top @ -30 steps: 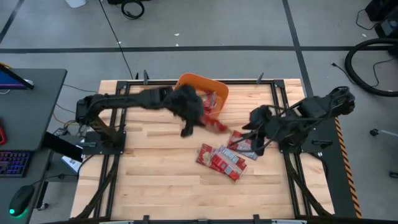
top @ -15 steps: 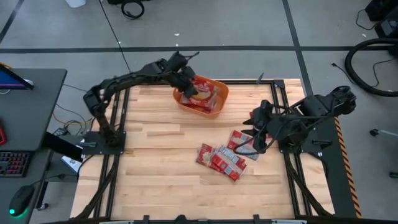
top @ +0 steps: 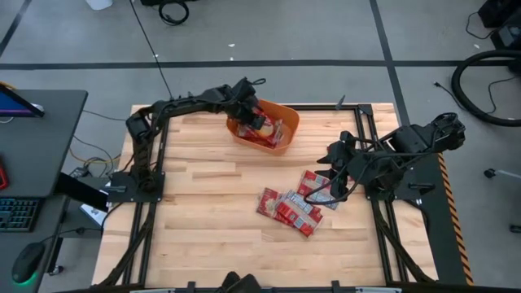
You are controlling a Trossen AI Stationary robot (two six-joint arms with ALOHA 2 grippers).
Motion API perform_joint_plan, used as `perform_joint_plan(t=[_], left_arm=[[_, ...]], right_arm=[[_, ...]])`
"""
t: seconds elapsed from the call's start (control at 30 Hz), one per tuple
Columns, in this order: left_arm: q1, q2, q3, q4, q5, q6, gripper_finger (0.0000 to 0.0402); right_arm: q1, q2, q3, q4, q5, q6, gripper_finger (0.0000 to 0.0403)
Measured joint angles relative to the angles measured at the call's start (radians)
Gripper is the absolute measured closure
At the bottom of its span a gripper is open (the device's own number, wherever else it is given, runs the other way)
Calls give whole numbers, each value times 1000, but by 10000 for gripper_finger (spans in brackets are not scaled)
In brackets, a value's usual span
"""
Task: Sort popcorn bags into baskets
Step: Put the red popcorn bag into the orange bin
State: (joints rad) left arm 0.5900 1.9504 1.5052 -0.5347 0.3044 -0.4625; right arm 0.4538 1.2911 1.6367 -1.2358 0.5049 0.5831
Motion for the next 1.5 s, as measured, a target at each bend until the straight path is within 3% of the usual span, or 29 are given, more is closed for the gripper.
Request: perform_joint_plan(t=[0.17, 0.37, 0.5, 0.7, 0.87, 1.03, 1.3, 1.5], left_arm=[[1, -40, 49, -44, -122, 100, 234], [-21, -105, 138, -101, -350, 325, 215], [-88, -154, 151, -104, -320, 535, 215], [-285, -172, 152, -121, -219, 784, 214], [-434, -161, 151, -225, -266, 864, 214], [-516, -179, 150, -372, -320, 867, 219], [-550, -264, 151, -307, -328, 787, 256], [-574, -334, 151, -288, -379, 769, 277]], right_arm=[[-1, 0, 0, 0, 1, -1, 247], [-28, 1, 0, 0, 0, 86, 247], [-38, 28, 0, 1, -9, 128, 247], [-38, 120, -1, -3, -63, 210, 246], [-30, 223, -1, -23, -165, 219, 247], [43, 297, -2, -53, -172, 297, 244], [191, 401, -2, -60, 59, 484, 237], [237, 511, -2, -62, -20, 615, 182]])
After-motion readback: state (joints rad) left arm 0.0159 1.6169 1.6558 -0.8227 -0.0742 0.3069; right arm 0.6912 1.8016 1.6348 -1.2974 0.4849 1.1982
